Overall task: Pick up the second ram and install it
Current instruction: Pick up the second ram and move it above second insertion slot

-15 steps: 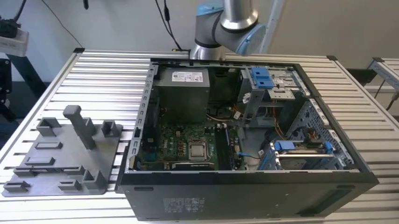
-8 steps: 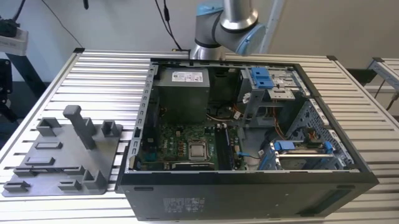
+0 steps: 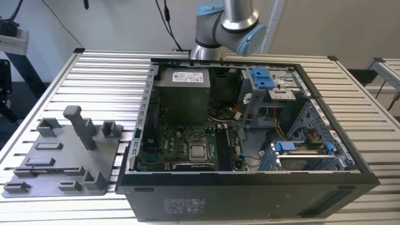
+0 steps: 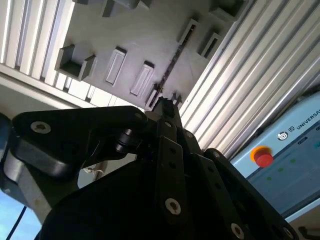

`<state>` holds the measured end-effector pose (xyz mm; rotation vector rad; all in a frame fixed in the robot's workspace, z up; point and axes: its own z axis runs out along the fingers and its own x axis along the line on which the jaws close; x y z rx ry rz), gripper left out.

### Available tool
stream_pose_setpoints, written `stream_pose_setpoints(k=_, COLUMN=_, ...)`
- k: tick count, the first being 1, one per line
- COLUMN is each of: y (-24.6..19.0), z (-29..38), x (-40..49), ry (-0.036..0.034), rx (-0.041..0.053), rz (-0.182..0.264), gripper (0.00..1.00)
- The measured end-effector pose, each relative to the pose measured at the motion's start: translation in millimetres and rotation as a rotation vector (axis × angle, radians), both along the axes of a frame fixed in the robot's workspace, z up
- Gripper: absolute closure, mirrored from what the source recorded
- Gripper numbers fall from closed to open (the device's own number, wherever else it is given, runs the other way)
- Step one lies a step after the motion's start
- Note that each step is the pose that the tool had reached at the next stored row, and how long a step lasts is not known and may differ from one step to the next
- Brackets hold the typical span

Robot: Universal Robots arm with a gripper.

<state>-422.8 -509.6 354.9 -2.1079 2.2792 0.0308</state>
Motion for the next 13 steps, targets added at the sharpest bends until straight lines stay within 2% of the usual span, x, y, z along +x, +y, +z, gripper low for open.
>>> stream_pose_setpoints(k=11, y=0.0, z=0.0, x=0.0, ry=0.0, rx=0.0, rz=0.001, gripper=0.89)
stream_pose_setpoints(k=13, y=0.0, z=0.0, x=0.0, ry=0.0001, rx=-0.0001, rz=0.001, gripper=0.82)
